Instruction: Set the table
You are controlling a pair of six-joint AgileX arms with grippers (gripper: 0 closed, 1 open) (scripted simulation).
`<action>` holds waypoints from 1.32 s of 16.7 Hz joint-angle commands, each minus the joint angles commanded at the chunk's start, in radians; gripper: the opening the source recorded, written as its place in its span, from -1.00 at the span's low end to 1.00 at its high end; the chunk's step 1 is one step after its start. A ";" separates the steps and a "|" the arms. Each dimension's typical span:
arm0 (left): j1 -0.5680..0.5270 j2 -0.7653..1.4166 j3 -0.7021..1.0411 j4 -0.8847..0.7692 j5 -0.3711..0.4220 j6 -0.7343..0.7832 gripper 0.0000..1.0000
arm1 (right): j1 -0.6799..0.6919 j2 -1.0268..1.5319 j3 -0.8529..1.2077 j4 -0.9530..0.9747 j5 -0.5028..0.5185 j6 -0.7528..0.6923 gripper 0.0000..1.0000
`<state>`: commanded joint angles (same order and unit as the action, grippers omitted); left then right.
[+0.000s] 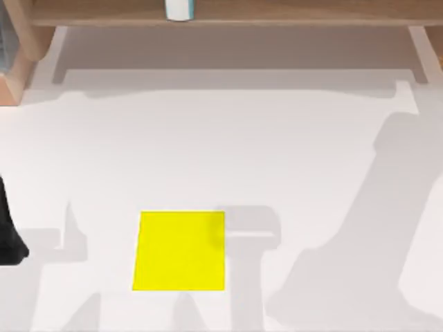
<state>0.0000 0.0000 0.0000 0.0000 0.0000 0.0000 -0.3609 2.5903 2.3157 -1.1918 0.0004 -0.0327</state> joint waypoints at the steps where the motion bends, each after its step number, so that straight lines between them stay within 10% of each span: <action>1: 0.000 0.000 0.000 0.000 0.000 0.000 1.00 | 0.000 0.000 0.000 0.000 0.000 0.000 -0.96; 22: 0.000 0.000 0.000 0.000 0.000 0.000 1.00 | 0.022 -0.299 -0.066 -0.079 -0.069 -0.012 -1.00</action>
<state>0.0000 0.0000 0.0000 0.0000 0.0000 0.0000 -0.3388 2.2917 2.2493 -1.2708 -0.0690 -0.0448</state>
